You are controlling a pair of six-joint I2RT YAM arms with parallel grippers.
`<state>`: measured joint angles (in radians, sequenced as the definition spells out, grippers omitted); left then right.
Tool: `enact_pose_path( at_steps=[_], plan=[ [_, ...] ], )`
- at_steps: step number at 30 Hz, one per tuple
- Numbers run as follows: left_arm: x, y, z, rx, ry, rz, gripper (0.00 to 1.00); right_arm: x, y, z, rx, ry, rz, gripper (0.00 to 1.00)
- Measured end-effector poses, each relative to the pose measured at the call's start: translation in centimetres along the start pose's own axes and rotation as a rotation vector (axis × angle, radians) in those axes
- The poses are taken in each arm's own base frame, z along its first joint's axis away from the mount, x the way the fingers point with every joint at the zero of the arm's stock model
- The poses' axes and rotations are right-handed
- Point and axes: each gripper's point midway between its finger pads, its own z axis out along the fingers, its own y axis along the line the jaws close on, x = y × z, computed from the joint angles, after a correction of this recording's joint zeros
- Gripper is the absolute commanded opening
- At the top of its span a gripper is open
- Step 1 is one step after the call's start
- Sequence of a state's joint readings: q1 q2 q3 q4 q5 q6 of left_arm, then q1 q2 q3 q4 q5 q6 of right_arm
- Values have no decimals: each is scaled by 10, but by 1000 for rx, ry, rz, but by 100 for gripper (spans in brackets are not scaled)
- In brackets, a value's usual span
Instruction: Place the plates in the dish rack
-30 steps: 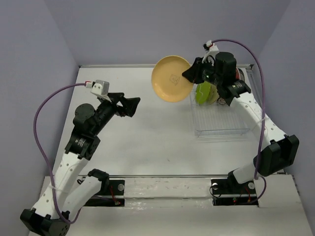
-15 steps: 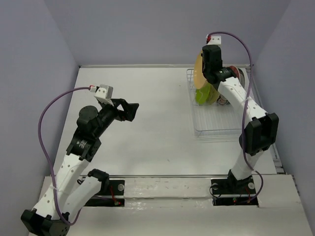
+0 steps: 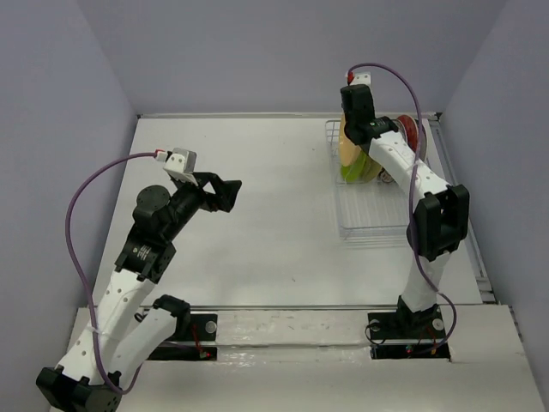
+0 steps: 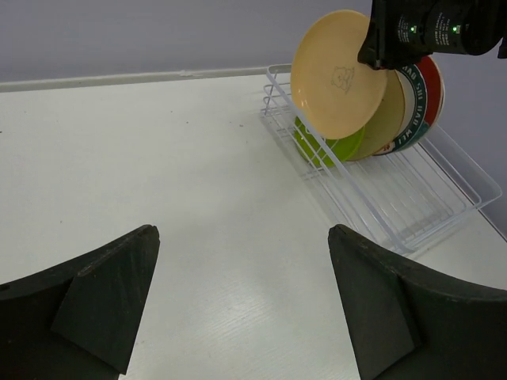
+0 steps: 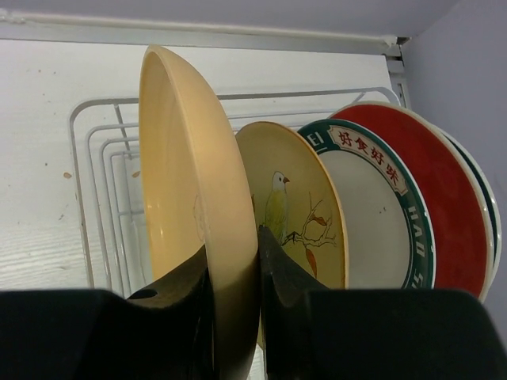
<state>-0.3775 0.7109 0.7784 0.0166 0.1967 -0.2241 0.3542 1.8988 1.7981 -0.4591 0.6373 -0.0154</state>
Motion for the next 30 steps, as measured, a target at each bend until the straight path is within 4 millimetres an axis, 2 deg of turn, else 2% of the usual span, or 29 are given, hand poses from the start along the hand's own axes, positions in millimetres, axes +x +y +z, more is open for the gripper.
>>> enact_pose_path(
  at_steps=[11,17,20,21,23,24,25,26,27,30],
  plan=[
    [5,5,5,-21,19,3,99,24,21,-6,-53,55,-83,7],
    [7,8,6,-31,24,3,99,51,32,-8,-72,110,-137,7],
    [9,9,7,-36,32,4,99,57,40,-7,-81,114,-142,11],
    [10,10,7,-39,34,4,99,57,43,-8,-84,112,-143,14],
    [11,11,8,-43,37,4,99,57,48,-9,-87,108,-142,28],
    [11,11,8,-46,38,5,99,58,48,-9,-82,107,-140,36],
    [11,12,8,-48,39,6,99,58,50,-8,-81,106,-135,49],
    [11,12,8,-50,38,7,99,59,50,-8,-81,108,-130,55],
    [11,13,8,-54,38,8,99,60,51,-7,-81,112,-116,65],
    [13,14,9,-59,42,8,99,64,55,-10,-95,125,-122,78]
  ],
)
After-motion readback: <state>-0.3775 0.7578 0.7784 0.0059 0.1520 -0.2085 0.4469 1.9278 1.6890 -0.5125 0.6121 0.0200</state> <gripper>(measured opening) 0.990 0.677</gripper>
